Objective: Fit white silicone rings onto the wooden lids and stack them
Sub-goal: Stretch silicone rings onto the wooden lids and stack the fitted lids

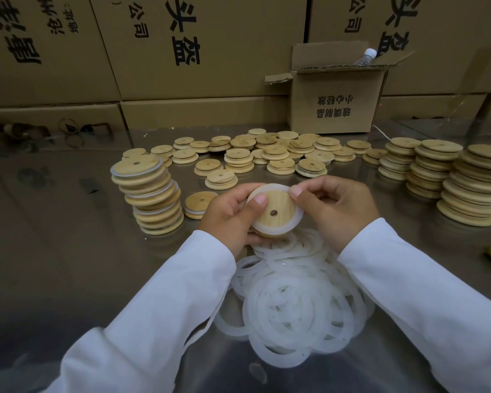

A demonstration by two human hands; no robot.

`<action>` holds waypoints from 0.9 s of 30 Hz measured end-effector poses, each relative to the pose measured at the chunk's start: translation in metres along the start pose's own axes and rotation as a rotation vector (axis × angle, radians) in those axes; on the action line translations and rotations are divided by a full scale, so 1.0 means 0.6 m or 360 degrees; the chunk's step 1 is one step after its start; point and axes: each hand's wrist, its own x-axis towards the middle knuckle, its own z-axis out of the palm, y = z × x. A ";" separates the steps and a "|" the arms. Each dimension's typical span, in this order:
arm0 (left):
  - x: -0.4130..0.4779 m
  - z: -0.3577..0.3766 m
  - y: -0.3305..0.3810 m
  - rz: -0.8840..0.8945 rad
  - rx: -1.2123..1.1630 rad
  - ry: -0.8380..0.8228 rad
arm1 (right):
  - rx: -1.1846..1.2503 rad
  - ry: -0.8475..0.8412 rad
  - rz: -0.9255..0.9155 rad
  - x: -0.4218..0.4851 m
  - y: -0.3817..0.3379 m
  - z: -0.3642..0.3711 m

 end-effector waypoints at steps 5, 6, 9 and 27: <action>0.000 0.001 0.001 0.0017 -0.0016 0.0040 | -0.0032 -0.0022 -0.0050 -0.001 -0.007 -0.001; 0.000 0.001 0.002 0.0016 -0.0013 0.0042 | -0.0031 -0.0023 -0.0054 -0.002 -0.007 -0.002; 0.000 0.002 0.004 0.0012 -0.0021 0.0060 | -0.0026 -0.0026 -0.0057 -0.003 -0.008 -0.005; -0.004 0.004 0.007 0.0142 -0.0086 0.0135 | 0.0067 0.0074 -0.0047 -0.019 -0.004 0.001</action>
